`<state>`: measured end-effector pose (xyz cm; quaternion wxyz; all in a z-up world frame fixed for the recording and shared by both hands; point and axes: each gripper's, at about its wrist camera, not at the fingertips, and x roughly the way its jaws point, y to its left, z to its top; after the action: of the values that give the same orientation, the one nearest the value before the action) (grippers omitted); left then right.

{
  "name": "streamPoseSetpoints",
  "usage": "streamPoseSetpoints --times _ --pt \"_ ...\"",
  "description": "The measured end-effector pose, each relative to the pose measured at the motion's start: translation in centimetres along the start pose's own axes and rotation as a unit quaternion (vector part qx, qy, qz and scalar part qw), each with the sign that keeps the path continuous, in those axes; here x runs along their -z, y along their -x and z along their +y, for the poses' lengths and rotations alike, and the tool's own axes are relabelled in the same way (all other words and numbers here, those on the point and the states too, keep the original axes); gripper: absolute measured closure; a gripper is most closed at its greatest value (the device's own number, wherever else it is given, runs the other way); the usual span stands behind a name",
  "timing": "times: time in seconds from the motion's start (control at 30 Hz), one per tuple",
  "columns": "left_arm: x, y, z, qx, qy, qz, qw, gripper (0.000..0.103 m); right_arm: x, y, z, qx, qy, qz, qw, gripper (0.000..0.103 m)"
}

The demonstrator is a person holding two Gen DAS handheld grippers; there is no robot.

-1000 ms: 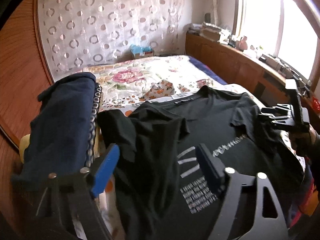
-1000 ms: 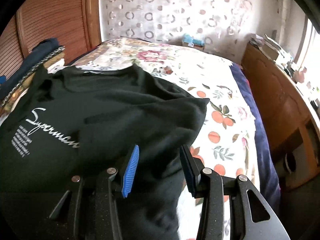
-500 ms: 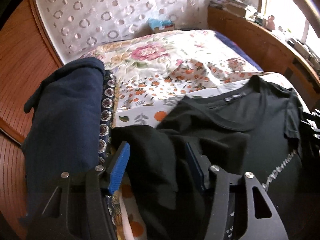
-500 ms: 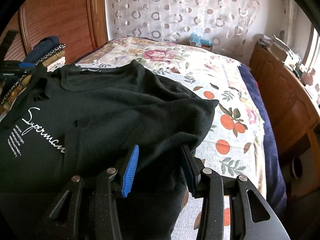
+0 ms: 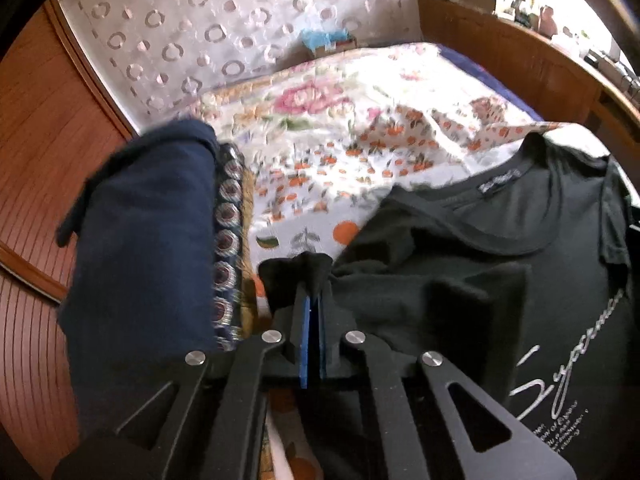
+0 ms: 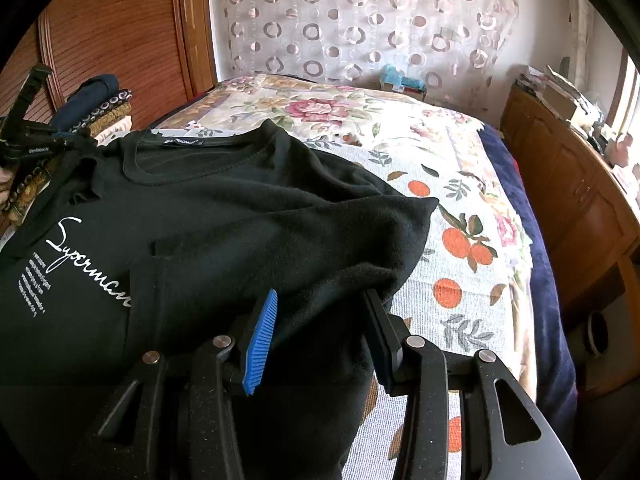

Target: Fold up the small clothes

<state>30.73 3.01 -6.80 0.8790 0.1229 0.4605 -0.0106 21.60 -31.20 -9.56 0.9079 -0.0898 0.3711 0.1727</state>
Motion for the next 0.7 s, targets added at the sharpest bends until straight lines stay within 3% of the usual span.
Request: streamPoseSetpoints --times 0.23,0.37,0.7 --pt "-1.0 6.8 4.9 0.003 0.067 -0.099 0.9929 0.100 0.0 0.0 0.1 0.003 0.002 0.000 1.000 0.058" --pt "-0.6 7.6 6.5 0.011 0.083 -0.109 0.9906 0.100 0.0 0.0 0.2 0.002 0.001 -0.001 1.000 0.058" --pt "0.9 7.4 5.6 0.038 0.071 -0.115 0.9901 0.100 -0.9 0.9 -2.2 0.015 -0.015 -0.010 1.000 0.058"
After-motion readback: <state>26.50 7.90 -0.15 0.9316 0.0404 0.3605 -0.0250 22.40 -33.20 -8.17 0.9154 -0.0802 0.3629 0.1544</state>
